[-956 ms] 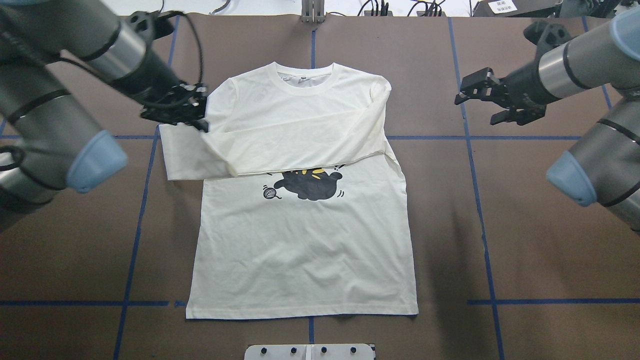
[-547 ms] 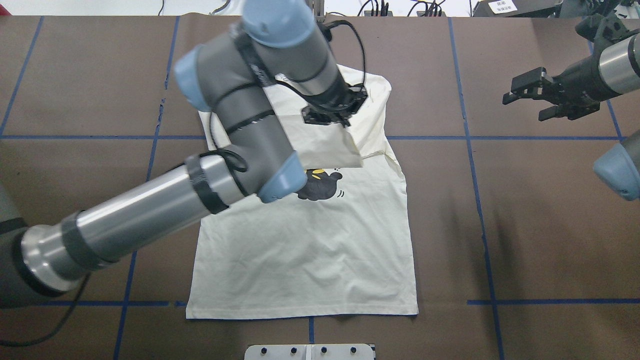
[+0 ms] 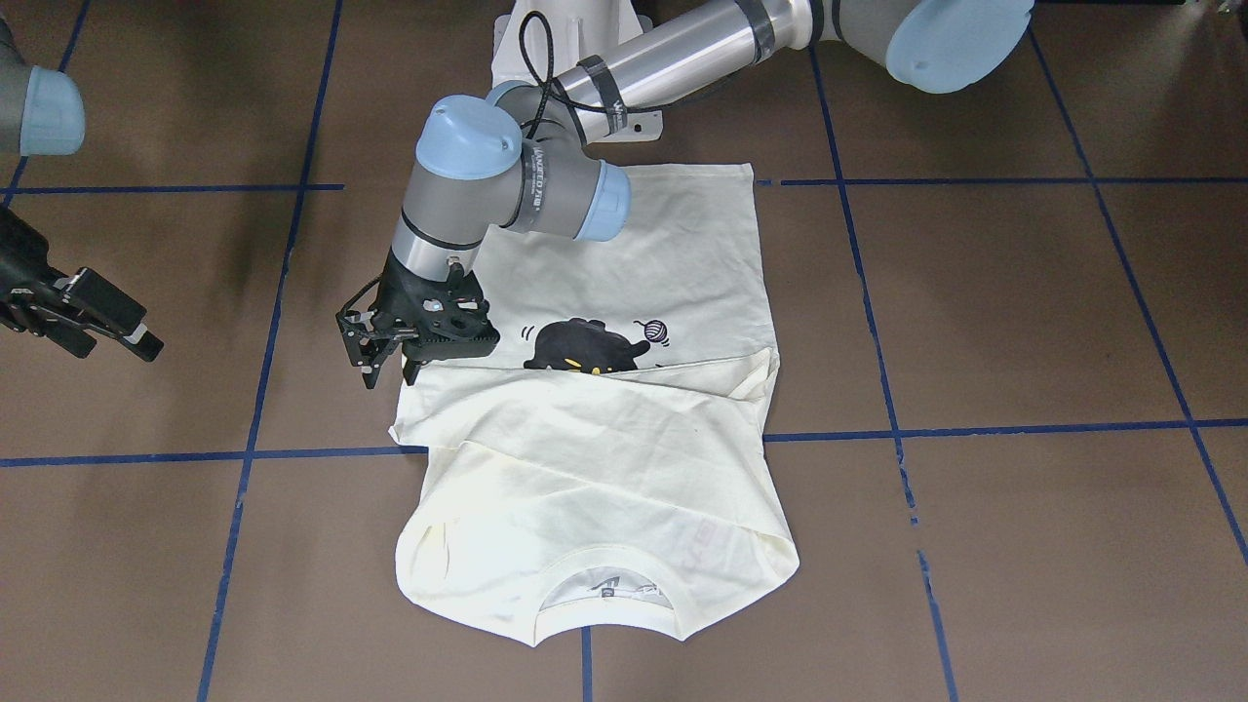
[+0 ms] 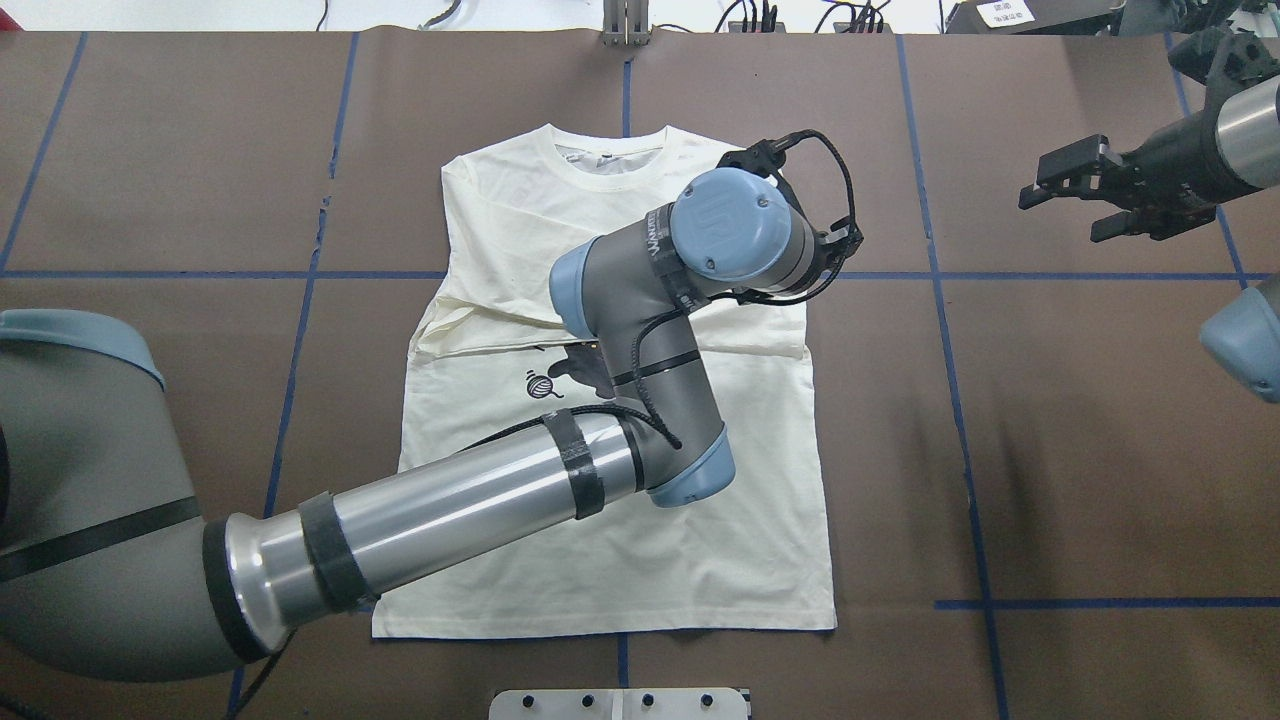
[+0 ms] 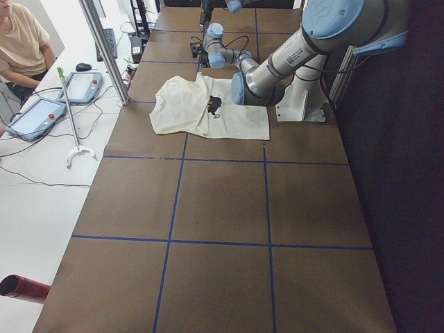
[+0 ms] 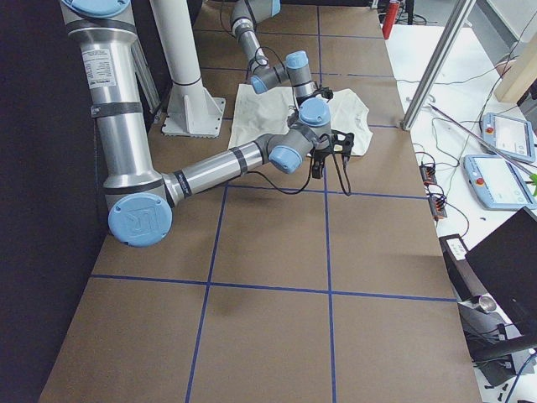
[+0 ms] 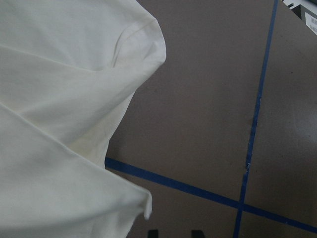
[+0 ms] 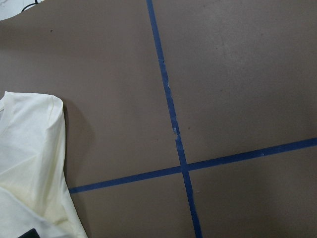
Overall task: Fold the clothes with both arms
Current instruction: 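Fold the sleeve with the left gripper across the shirt body and release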
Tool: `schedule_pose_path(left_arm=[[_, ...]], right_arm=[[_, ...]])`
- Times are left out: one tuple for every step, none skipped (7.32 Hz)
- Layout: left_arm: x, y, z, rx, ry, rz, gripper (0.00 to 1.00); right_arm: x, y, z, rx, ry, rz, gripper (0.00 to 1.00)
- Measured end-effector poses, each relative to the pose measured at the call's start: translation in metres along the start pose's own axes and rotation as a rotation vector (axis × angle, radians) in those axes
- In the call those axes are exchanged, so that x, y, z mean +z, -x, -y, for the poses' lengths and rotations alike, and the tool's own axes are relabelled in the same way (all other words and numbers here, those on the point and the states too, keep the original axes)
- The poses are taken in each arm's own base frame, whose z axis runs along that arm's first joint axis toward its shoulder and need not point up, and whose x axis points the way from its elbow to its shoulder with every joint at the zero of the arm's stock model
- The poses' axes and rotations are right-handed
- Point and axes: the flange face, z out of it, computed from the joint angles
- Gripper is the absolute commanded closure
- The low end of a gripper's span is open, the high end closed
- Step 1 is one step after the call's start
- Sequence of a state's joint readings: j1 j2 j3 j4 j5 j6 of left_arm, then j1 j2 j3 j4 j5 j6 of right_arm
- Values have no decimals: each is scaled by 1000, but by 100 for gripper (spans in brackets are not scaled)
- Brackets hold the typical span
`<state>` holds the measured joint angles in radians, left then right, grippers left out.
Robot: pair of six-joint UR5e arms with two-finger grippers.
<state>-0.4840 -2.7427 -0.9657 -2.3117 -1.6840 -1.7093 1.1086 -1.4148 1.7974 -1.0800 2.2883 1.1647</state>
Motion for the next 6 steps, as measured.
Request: schedule_pose_path(left_arm=[[-31,36,4,5,26,-31,24],[-69,68,14,15,58,-37,24],[-110,92,28,48,71,-27,24],[-150,114,43,110,70,-2,24],[-188,136,64,182,71,31,24],[-222,161,88,239,77,59,24]], right_arm=[[6,7,-5,0,10,2,0],[19,20,-20,14,32,6,0],[38,43,-50,54,47,11,0],[59,72,-96,105,46,18,1],[85,104,-159,158,31,23,4],[117,127,-234,190,-2,19,9]])
